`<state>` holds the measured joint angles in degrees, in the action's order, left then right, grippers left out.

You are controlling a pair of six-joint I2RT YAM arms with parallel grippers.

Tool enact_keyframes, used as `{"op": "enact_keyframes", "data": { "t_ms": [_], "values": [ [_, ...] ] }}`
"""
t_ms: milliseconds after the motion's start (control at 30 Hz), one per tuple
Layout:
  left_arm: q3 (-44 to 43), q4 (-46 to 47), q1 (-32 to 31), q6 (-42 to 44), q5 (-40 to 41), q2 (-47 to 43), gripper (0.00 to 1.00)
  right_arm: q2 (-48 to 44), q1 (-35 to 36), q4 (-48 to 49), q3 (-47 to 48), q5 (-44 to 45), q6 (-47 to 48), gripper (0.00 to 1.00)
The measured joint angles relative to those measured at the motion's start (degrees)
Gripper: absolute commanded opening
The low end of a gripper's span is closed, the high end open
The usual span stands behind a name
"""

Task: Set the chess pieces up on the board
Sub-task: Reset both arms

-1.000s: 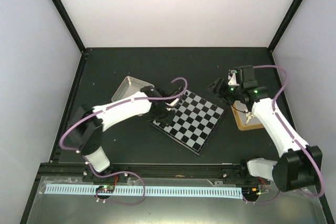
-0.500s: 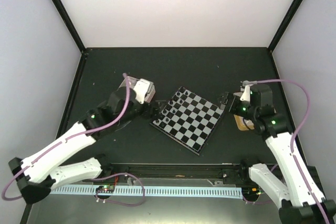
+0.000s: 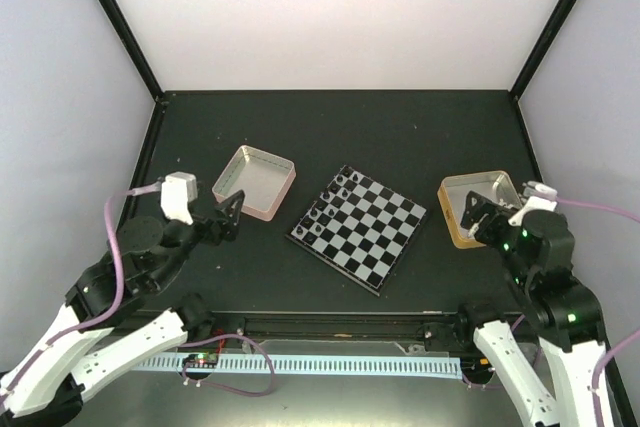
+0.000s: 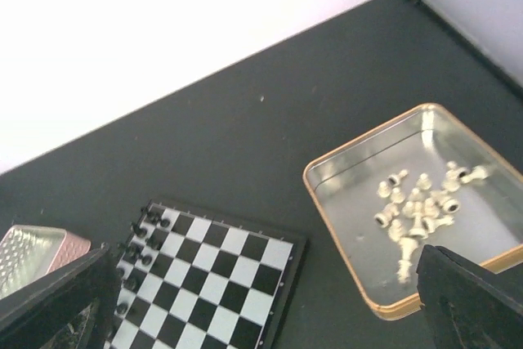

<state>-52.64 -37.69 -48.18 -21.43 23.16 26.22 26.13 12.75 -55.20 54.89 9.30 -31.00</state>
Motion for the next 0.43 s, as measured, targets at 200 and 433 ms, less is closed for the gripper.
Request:
{"op": "enact_keyframes", "data": {
  "t_ms": [200,433],
  "values": [
    [-1.7,-5.5,0.1,0.4,3.1,-4.6,0.99,-5.7,0.0,-2.6,2.5,6.0,0.1,1.0],
    [-2.6,-7.5,0.1,1.3,4.5,-7.8,0.99,-8.6,0.0,-4.0,2.6,8.3,0.0,1.0]
  ]
}}
